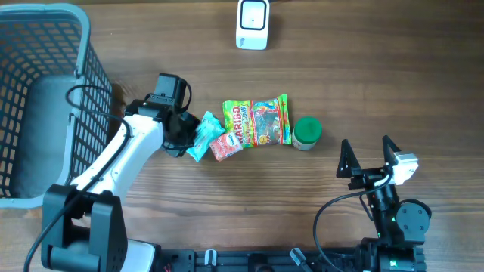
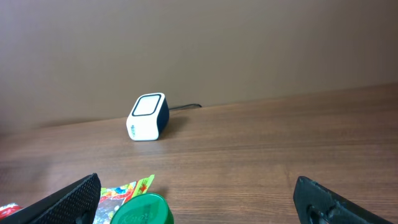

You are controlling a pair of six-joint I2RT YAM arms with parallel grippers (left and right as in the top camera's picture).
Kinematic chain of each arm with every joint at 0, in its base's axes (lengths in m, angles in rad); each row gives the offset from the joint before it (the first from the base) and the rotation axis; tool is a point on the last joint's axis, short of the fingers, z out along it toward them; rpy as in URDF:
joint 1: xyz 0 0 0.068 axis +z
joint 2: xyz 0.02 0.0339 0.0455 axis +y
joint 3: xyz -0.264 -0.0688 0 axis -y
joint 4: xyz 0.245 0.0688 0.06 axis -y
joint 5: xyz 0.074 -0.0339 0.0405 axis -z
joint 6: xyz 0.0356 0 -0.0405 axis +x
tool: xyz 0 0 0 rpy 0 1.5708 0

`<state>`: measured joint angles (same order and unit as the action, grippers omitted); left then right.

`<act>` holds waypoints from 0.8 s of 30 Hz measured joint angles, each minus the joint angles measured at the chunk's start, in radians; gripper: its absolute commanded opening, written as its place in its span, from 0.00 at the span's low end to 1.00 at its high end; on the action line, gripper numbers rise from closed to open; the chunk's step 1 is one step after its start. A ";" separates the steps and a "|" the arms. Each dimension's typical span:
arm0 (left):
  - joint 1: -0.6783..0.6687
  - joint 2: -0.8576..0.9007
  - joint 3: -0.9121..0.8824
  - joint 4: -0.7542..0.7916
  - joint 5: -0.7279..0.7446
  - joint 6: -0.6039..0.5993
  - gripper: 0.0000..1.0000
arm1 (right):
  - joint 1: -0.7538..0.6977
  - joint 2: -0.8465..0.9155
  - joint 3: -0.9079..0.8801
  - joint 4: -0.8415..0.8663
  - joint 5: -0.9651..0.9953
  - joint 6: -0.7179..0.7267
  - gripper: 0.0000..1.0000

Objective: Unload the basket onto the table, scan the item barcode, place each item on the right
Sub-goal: 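Place the Nescafe stick on the table left of the wipes pack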

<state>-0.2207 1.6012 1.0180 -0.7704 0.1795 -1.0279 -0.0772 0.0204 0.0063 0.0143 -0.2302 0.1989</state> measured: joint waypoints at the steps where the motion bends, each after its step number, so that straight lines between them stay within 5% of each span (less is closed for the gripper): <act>1: 0.000 0.000 0.000 -0.003 0.130 0.110 0.04 | 0.000 0.000 0.000 0.000 0.000 0.000 1.00; 3: 0.009 0.000 0.000 -0.069 0.366 0.353 0.04 | 0.000 0.000 0.000 0.000 0.000 0.000 1.00; 6: 0.010 0.000 0.000 -0.154 0.504 0.573 0.04 | 0.000 0.000 0.000 0.000 0.000 0.000 1.00; 13: 0.010 0.000 0.000 -0.165 0.590 0.777 0.04 | 0.000 0.000 0.000 0.000 0.000 0.000 1.00; 14: 0.010 0.000 0.000 -0.162 0.591 0.781 0.21 | 0.000 0.000 0.000 0.000 0.000 0.000 1.00; 15: 0.010 0.000 0.000 -0.159 0.593 0.783 0.56 | 0.000 0.000 0.000 0.000 0.000 0.000 1.00; 16: 0.010 0.000 0.000 -0.157 0.595 0.782 0.41 | 0.000 0.000 0.000 0.000 0.000 0.000 1.00; 17: 0.010 0.000 0.000 -0.157 0.595 0.785 0.04 | 0.000 0.000 0.000 0.000 0.000 0.000 1.00; 24: 0.010 0.000 0.000 -0.154 0.597 0.771 0.04 | 0.000 0.000 0.000 0.000 0.000 0.000 1.00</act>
<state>-0.2104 1.6012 1.0180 -0.9245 0.7761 -0.2573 -0.0772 0.0204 0.0063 0.0143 -0.2302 0.1989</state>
